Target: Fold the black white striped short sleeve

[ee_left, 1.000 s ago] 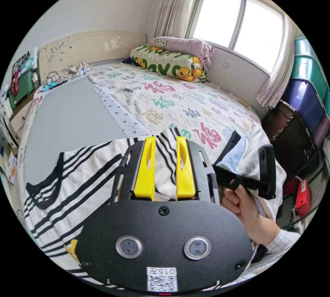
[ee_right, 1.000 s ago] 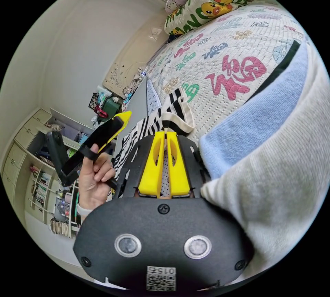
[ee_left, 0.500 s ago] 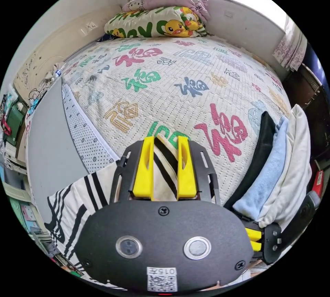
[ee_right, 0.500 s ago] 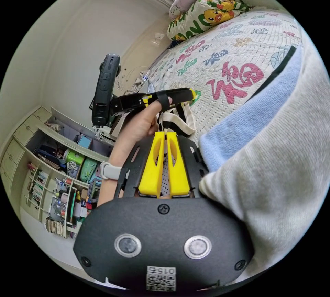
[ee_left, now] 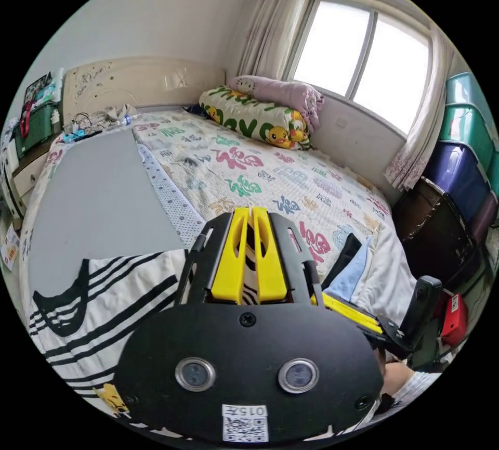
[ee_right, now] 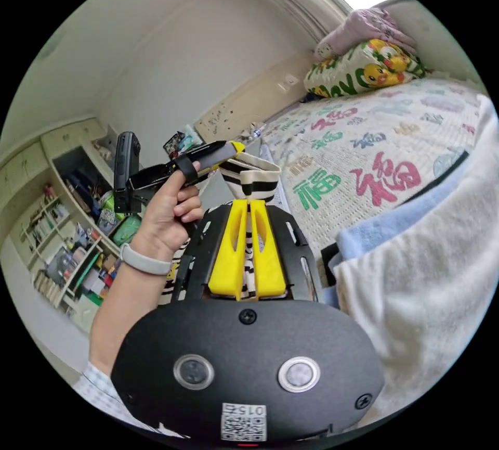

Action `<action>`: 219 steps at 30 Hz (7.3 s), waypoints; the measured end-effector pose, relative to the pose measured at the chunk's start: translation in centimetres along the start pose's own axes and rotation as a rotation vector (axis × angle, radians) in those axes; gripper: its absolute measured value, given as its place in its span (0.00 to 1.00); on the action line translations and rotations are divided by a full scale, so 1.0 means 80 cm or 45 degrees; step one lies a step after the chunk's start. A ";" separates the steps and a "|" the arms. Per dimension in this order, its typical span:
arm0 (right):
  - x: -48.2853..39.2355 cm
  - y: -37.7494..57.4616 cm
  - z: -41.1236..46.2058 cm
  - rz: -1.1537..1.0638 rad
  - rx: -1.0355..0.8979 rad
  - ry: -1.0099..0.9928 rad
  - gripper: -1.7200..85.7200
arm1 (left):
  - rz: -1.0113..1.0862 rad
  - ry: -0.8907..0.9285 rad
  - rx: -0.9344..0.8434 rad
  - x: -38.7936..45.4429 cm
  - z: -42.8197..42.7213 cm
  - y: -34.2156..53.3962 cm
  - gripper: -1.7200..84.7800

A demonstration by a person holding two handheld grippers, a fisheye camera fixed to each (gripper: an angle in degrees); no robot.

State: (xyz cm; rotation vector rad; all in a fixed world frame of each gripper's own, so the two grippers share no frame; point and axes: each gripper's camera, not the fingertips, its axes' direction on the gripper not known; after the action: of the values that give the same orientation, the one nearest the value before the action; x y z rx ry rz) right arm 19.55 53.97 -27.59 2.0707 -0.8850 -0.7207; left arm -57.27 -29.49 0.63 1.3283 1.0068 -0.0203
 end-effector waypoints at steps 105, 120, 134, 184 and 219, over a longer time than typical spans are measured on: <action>-0.231 0.066 -0.086 -0.980 -0.498 0.041 0.07 | 0.172 -0.298 -0.243 0.098 -0.045 0.582 0.12; -0.271 0.110 -0.019 -1.251 -0.967 -0.021 0.11 | -0.088 -0.267 -0.345 0.035 -0.061 0.608 0.14; -0.270 0.108 -0.010 -1.304 -0.980 0.061 0.06 | -0.104 -0.388 -0.461 0.064 -0.083 0.568 0.04; -0.087 0.023 0.001 -0.535 -0.706 0.110 0.05 | 0.758 -0.091 -0.478 0.308 -0.112 0.317 0.03; -0.103 0.023 -0.056 -0.619 -0.521 0.082 0.12 | 0.152 -0.052 -0.168 0.037 -0.231 0.321 0.06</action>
State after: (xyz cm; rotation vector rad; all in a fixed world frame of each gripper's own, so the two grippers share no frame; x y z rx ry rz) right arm 17.17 61.36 -22.04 1.9268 -0.1632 -0.9879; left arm -52.55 -5.31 20.76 1.2597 0.8781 0.1072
